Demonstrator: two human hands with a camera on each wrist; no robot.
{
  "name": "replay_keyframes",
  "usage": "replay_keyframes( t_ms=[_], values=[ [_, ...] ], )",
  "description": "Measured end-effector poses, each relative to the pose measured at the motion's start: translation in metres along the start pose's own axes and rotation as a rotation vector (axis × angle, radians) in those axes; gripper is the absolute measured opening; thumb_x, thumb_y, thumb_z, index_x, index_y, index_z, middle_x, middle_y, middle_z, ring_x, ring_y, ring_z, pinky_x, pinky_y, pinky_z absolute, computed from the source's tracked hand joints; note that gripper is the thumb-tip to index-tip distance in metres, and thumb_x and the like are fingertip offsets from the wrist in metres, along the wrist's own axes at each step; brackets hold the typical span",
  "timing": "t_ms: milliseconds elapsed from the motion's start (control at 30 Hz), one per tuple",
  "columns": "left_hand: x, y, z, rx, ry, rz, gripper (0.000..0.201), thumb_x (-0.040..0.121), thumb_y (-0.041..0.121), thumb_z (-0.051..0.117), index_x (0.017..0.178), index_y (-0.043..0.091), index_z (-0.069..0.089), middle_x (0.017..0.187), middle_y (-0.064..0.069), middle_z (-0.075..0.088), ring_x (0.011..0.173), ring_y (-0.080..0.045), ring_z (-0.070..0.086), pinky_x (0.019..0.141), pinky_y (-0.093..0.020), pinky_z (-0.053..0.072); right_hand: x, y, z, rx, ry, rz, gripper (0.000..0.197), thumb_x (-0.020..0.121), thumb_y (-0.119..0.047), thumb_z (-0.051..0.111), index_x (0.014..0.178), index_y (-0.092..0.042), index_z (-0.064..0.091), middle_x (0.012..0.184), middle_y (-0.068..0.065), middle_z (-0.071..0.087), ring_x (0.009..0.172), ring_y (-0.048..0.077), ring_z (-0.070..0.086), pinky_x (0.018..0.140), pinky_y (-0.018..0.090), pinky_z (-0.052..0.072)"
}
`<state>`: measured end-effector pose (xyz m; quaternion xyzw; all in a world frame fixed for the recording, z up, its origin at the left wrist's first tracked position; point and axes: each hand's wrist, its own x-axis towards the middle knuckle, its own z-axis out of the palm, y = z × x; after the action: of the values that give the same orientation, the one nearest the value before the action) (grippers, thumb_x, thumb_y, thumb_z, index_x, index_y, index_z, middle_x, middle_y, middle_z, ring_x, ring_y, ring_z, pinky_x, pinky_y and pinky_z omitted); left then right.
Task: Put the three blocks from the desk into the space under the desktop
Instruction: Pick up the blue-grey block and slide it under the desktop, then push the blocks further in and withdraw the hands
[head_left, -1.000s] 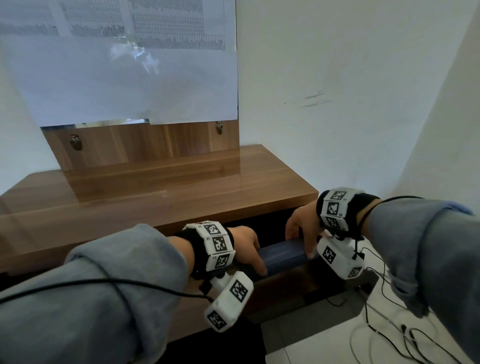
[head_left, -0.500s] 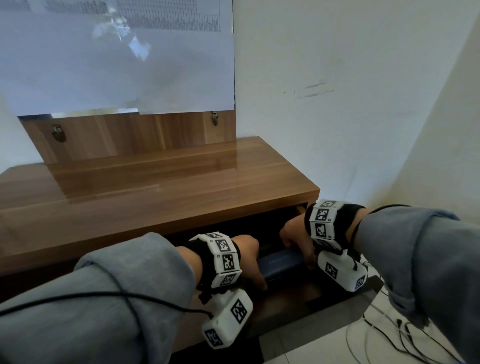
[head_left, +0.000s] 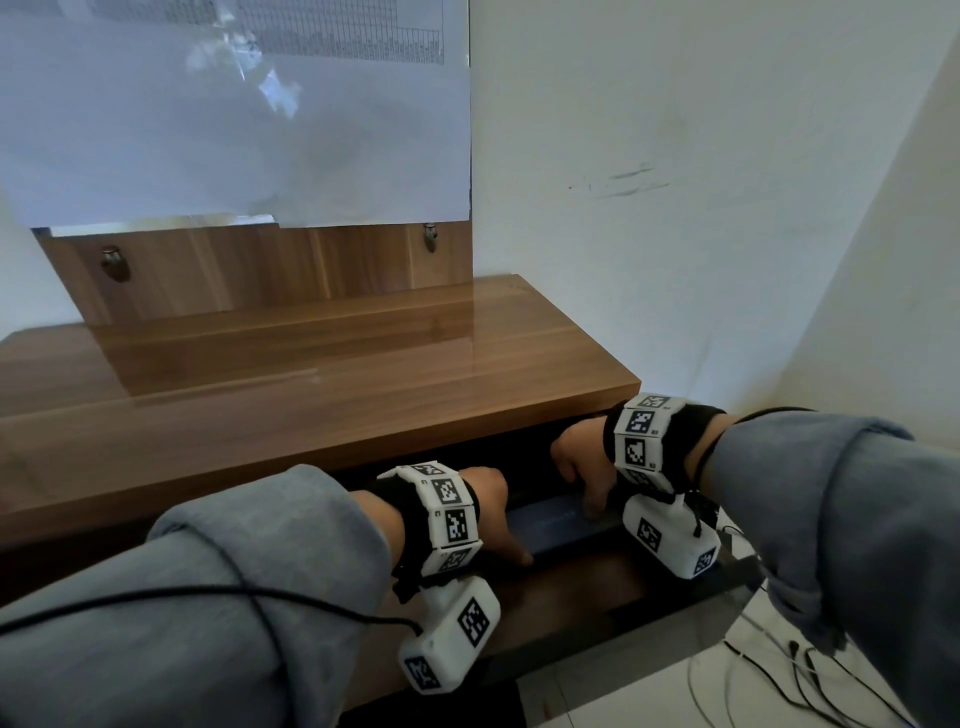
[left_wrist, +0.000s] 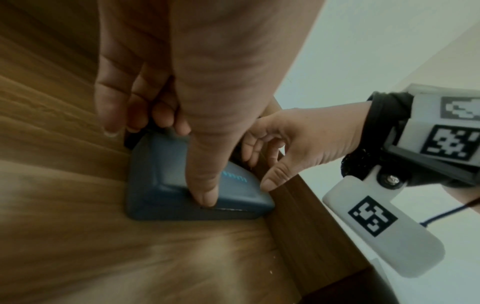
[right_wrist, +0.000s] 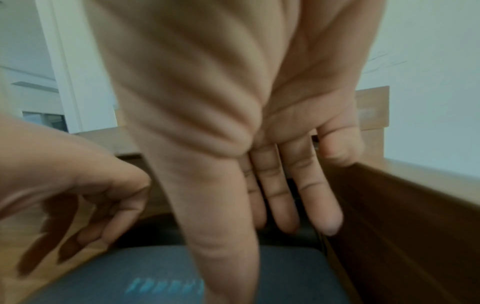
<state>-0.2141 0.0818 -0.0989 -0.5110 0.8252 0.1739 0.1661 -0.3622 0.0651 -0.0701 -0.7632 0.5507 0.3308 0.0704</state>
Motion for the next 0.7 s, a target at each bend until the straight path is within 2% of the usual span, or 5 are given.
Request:
replay_keyframes(
  t_ms=[100,367,467,600,700],
  values=[
    [-0.006,-0.002,-0.005,0.021,0.003,0.021,0.062,0.077,0.056,0.07,0.114,0.006,0.062,0.094,-0.004,0.057,0.084,-0.019,0.056,0.071,-0.032,0.046,-0.01,-0.002,-0.007,0.064,0.036,-0.001,0.053,0.078,-0.03,0.075,0.123,-0.005,0.059,0.114,0.01,0.064,0.1,0.026,0.061,0.071,0.026,0.043],
    [-0.05,0.0,-0.022,0.0,0.042,0.06,0.054,0.083,0.053,0.065,0.109,0.005,0.068,0.092,-0.004,0.062,0.082,-0.018,0.056,0.072,-0.031,0.046,-0.051,-0.026,-0.022,0.294,0.092,-0.07,0.034,0.075,-0.03,0.078,0.102,-0.014,0.064,0.097,0.008,0.07,0.084,0.019,0.061,0.082,0.034,0.053],
    [-0.076,0.004,-0.025,0.025,0.036,0.052,0.052,0.086,0.049,0.063,0.108,0.003,0.067,0.091,-0.005,0.059,0.082,-0.018,0.054,0.07,-0.03,0.043,-0.071,-0.044,-0.025,0.312,0.108,-0.109,0.04,0.077,-0.032,0.077,0.108,-0.009,0.066,0.091,0.004,0.065,0.081,0.018,0.06,0.077,0.031,0.051],
    [-0.106,0.002,-0.019,0.062,0.063,0.032,0.039,0.087,0.049,0.061,0.096,0.011,0.066,0.089,-0.005,0.059,0.079,-0.018,0.054,0.069,-0.03,0.043,-0.09,-0.07,-0.024,0.305,0.141,-0.13,0.046,0.071,-0.041,0.079,0.106,-0.014,0.067,0.103,0.006,0.07,0.088,0.019,0.064,0.083,0.033,0.054],
    [-0.129,-0.002,-0.008,0.111,0.07,0.008,0.042,0.092,0.046,0.056,0.107,0.007,0.066,0.096,-0.006,0.058,0.084,-0.018,0.052,0.071,-0.029,0.04,-0.101,-0.092,-0.016,0.312,0.174,-0.145,0.046,0.069,-0.044,0.079,0.105,-0.017,0.067,0.103,0.002,0.069,0.096,0.019,0.063,0.077,0.029,0.052]
  ],
)
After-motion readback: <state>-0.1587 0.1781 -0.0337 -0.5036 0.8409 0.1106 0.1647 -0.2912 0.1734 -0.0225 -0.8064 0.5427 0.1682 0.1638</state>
